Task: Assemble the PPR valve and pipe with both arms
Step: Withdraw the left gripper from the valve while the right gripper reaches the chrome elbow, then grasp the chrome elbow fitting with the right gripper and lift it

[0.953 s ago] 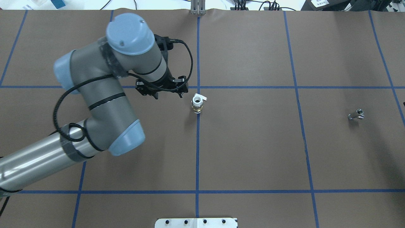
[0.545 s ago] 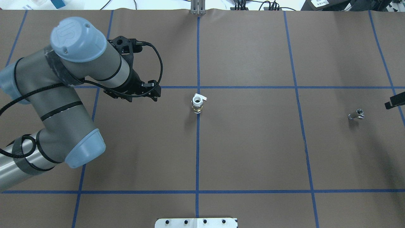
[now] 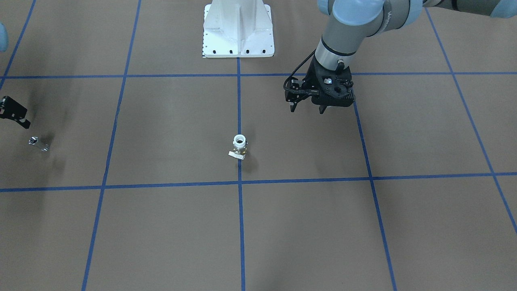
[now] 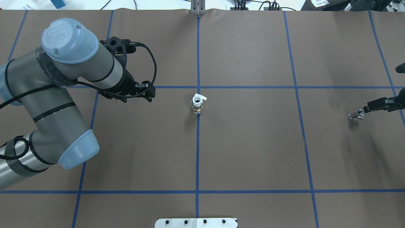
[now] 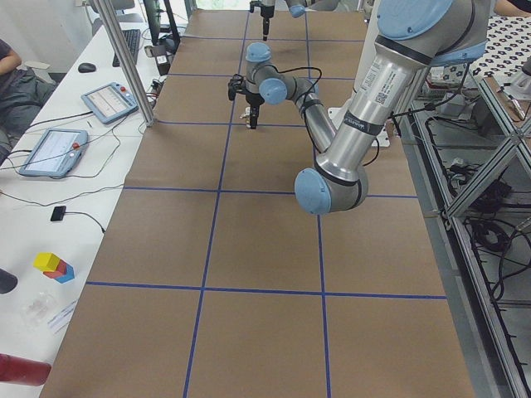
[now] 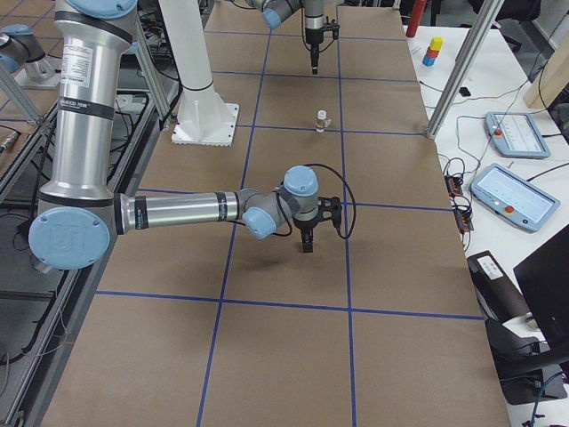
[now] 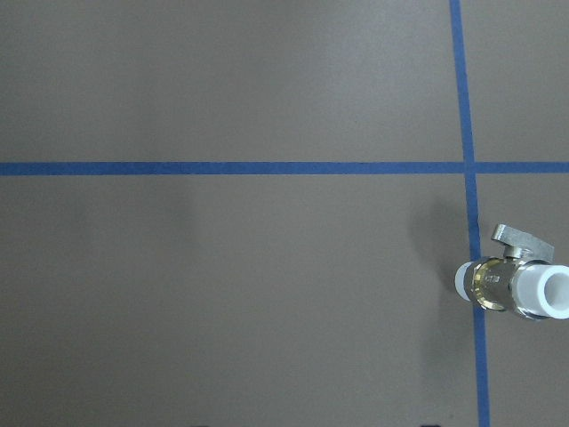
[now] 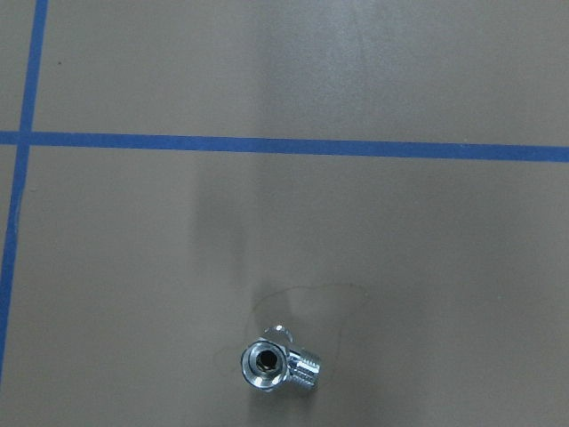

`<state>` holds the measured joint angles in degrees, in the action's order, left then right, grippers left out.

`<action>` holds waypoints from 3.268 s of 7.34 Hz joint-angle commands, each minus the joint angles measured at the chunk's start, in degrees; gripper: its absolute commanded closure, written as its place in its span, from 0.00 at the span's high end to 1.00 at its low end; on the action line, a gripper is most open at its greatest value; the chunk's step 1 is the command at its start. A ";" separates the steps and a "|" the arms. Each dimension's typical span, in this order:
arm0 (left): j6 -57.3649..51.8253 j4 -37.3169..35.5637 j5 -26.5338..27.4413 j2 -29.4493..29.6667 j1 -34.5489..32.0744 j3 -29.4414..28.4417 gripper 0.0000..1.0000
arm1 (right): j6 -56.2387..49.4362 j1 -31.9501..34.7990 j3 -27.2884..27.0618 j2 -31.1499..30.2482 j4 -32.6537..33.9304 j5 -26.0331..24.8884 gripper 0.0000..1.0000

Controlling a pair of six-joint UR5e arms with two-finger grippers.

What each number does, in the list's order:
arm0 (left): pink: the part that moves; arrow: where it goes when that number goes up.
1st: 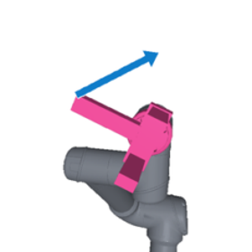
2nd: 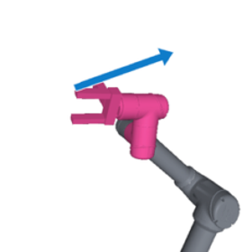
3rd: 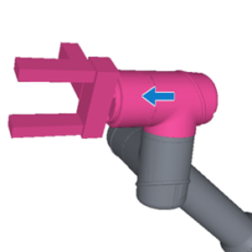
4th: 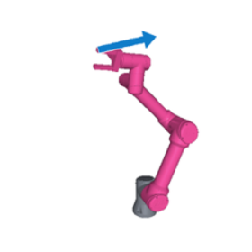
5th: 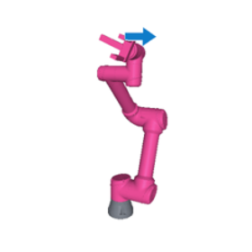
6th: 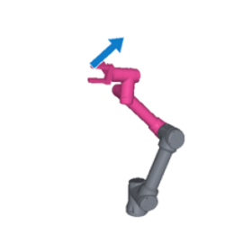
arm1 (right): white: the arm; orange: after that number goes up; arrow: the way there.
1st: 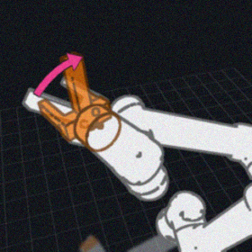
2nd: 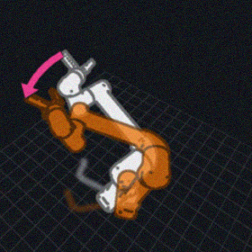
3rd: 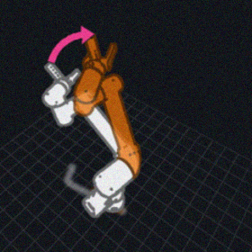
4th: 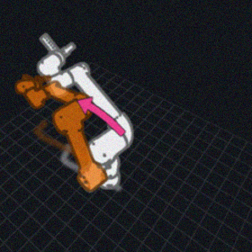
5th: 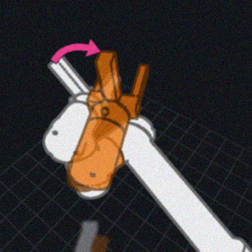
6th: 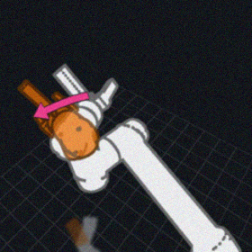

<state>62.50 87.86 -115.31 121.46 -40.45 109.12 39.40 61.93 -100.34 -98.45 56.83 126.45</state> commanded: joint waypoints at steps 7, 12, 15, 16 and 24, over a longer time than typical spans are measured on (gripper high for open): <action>-1.42 -0.93 0.18 -0.26 -0.15 -0.40 0.84 | -0.99 -4.71 6.39 5.29 -0.31 -1.82 0.82; -1.42 -1.11 0.27 -0.35 -0.15 -0.31 0.84 | -2.92 -4.45 5.77 4.67 -0.14 -1.47 0.66; -1.24 -1.19 0.27 -0.35 0.02 -0.31 0.84 | -3.01 -4.10 5.42 4.67 -0.05 -1.04 0.63; -1.33 -1.19 0.27 -0.44 -0.06 -0.31 0.84 | -3.01 -4.09 5.42 4.67 -0.14 -1.03 0.63; -1.07 -1.28 0.27 -0.44 -0.15 -0.31 0.85 | -3.19 -3.04 5.60 4.41 -0.31 -1.04 0.00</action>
<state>61.30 86.58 -115.05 121.03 -40.60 108.77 36.22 58.43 -94.47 -94.21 56.45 125.15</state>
